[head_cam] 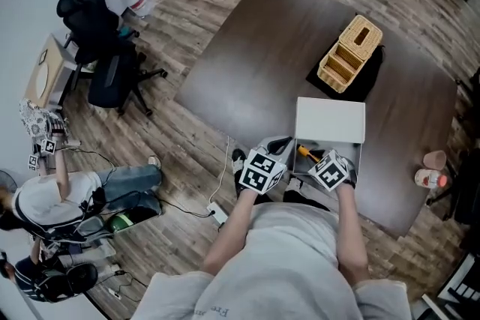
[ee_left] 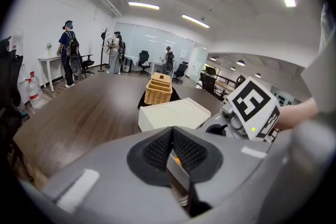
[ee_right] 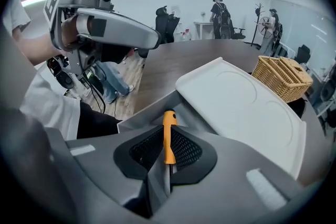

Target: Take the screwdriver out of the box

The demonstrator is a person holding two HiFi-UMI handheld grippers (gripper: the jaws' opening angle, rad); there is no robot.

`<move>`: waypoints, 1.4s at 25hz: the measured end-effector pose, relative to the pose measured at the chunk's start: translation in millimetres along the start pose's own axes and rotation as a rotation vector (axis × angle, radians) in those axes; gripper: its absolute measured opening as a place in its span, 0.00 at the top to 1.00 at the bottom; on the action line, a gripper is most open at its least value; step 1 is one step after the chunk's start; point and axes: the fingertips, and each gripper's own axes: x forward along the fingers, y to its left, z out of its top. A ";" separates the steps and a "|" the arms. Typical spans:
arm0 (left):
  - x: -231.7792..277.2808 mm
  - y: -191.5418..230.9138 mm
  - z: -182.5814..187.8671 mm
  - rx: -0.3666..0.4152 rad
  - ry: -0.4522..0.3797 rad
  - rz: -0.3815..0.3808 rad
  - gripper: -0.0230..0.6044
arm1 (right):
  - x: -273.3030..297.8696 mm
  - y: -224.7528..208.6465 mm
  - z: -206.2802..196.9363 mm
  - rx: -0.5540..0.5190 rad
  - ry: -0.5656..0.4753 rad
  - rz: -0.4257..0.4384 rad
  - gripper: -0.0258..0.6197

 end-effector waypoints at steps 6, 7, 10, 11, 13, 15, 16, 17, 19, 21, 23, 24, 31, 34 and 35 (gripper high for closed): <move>8.5 -4.1 -3.9 -0.014 -0.002 0.005 0.88 | 6.5 1.1 -6.2 -0.043 -0.003 0.004 0.87; 10.3 -5.7 -3.9 -0.012 -0.001 0.005 0.88 | 7.5 1.1 -6.9 -0.051 -0.004 0.007 0.86; 12.8 -8.7 -2.9 -0.006 0.000 0.007 0.88 | 13.5 2.8 -9.8 -0.042 -0.013 0.025 0.84; 12.4 -8.8 -2.6 -0.004 0.001 0.007 0.88 | 15.8 4.0 -10.2 -0.031 -0.016 0.030 0.84; 11.3 -7.8 -1.5 -0.002 0.001 0.009 0.88 | 17.7 5.0 -8.5 -0.022 -0.012 0.032 0.82; 10.5 -6.2 -1.0 0.003 0.004 0.011 0.88 | 19.4 4.2 -6.5 -0.022 -0.003 0.029 0.80; 10.4 -5.7 -1.3 0.006 0.006 0.011 0.88 | 20.4 3.5 -6.2 -0.020 0.001 0.027 0.79; 10.4 -5.5 -1.9 0.009 0.009 0.011 0.88 | 21.8 2.9 -7.0 -0.014 0.003 0.026 0.78; 10.3 -4.8 -2.9 0.013 0.014 0.013 0.88 | 25.5 1.8 -9.5 -0.001 0.006 0.028 0.78; 9.1 -2.5 -2.8 0.015 0.017 0.017 0.88 | 29.1 1.5 -9.1 0.008 0.008 0.030 0.78; 7.0 0.2 -1.6 0.018 0.020 0.021 0.88 | 33.6 1.3 -8.0 0.011 0.008 0.028 0.78; 6.0 1.0 -0.7 0.020 0.020 0.022 0.88 | 34.6 1.0 -7.3 0.011 0.012 0.025 0.78; 2.9 2.3 1.4 0.026 0.016 0.030 0.88 | 41.0 0.4 -8.8 -0.012 0.052 0.001 0.78; 3.1 2.1 1.9 0.023 0.015 0.035 0.88 | 44.6 -1.3 -10.4 -0.030 0.064 -0.012 0.78; 3.2 2.3 1.8 0.022 0.014 0.036 0.88 | 45.5 -2.1 -10.9 -0.032 0.067 -0.018 0.78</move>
